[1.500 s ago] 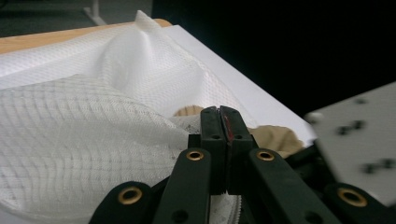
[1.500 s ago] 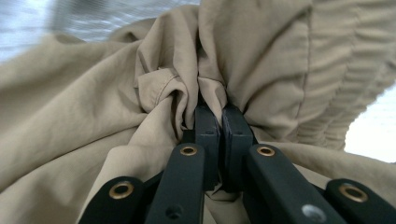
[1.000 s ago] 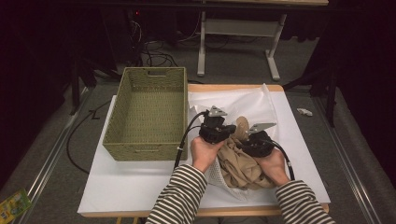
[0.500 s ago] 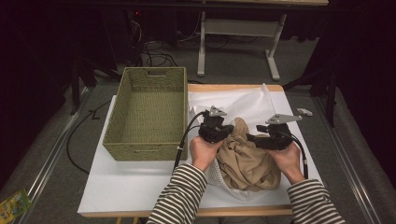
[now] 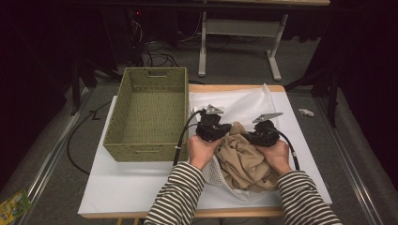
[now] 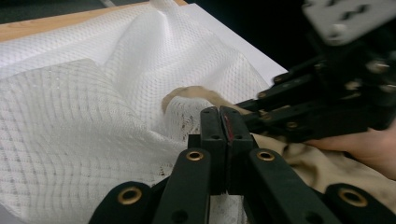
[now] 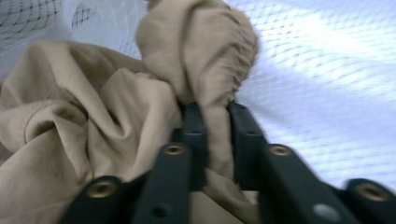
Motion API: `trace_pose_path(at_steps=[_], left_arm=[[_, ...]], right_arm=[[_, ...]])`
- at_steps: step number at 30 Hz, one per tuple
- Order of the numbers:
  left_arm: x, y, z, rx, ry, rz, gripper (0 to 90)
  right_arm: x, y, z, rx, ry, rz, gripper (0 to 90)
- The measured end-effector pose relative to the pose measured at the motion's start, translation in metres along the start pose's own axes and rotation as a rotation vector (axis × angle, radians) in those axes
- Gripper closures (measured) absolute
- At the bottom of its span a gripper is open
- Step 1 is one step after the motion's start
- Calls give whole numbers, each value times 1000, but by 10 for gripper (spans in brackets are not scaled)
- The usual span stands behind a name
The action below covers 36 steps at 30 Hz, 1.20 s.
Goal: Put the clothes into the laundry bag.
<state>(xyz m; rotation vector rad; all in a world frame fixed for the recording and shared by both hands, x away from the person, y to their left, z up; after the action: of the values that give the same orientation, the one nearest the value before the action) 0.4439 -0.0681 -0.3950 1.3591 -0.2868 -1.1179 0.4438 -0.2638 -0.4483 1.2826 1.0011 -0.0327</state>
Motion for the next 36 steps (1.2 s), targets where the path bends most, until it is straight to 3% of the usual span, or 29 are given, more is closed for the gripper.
trace_pose_path(at_steps=[4, 9, 12, 15, 18, 20, 23, 25, 28, 30, 31, 32, 36], left_arm=[[-2, 4, -4, -29, 3, 11, 894], [2, 10, -7, -63, -7, 17, 894], [5, 16, -2, -51, -19, 19, 894], [5, 21, 5, -48, -53, 30, 895], [1, 26, 12, -16, -62, 33, 895], [-3, 28, 14, -22, -84, 48, 895], [-12, 32, 21, -23, -129, 86, 895], [-17, 34, 26, 2, -131, 96, 895], [-19, 30, 28, 33, -93, 55, 895], [-17, 25, 26, 24, -82, 46, 895], [-16, 23, 25, 23, -78, 42, 895], [-15, 22, 24, 29, -71, 38, 894], [-12, 16, 22, 44, -47, 23, 894]], right_arm=[[-19, 2, -9, -34, 1, 64, 832], [-50, 5, -40, -189, 14, 107, 831], [-54, 5, -52, -224, 39, 100, 830], [-45, 3, -58, -247, 44, 69, 830], [-30, 3, -57, -233, 25, 58, 829], [-26, 6, -57, -215, 6, 61, 828], [-14, 8, -50, -208, -48, 22, 828], [-2, 7, -43, -185, -86, -7, 828], [6, 7, -29, -129, -126, -8, 825], [4, 8, -22, -85, -152, 11, 800], [3, 7, -20, -75, -144, 18, 771], [-3, 7, -22, -75, -133, 29, 689], [-21, 7, -28, -100, -101, 49, 592]])
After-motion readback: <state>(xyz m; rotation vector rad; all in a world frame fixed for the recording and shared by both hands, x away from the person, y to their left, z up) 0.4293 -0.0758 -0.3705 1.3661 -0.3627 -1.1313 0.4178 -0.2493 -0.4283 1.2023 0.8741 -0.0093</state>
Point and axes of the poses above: each handheld gripper's, and its own axes: x roughly forward along the jaws, y roughly out of its top, z roughly to its right, the point moved 3 cm from there along x, roughly forward along the jaws, and after that the axes turned 8 degrees about z, right-handed, at the moved point
